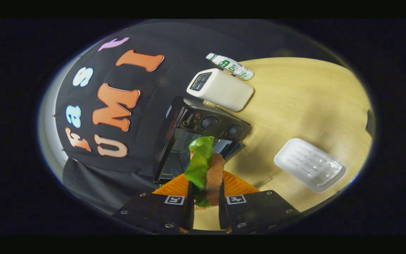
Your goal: Open the toaster oven, put the food inside, and close the toaster oven door.
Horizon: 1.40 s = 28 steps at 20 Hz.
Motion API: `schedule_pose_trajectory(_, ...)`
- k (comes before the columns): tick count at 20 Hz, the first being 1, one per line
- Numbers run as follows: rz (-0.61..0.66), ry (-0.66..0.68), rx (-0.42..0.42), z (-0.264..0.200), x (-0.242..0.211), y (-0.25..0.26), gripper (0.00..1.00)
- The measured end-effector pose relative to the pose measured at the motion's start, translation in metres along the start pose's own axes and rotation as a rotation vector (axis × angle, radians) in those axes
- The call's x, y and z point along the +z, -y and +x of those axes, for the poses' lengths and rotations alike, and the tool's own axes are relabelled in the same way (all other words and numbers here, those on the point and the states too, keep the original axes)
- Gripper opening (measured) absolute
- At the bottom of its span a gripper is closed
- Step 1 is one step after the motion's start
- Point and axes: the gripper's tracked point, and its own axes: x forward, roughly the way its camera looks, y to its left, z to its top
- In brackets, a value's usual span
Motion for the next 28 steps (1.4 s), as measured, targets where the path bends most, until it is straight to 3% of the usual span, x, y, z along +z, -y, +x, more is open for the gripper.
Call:
schedule_pose_trajectory(8, 0.181, 0.103, 0.023, 0.081, -0.02, -0.03, 0.28)
schedule_pose_trajectory(17, 0.27, 0.149, -0.041, 0.131, -0.038, -0.048, 0.3)
schedule_pose_trajectory(22, 0.328, 0.182, -0.104, 0.141, -0.041, -0.052, 0.39)
schedule_pose_trajectory(26, 0.328, 0.248, -0.211, 0.132, -0.037, -0.042, 0.47)
schedule_pose_trajectory(28, 0.301, 0.247, -0.248, 0.132, -0.038, -0.037, 0.56)
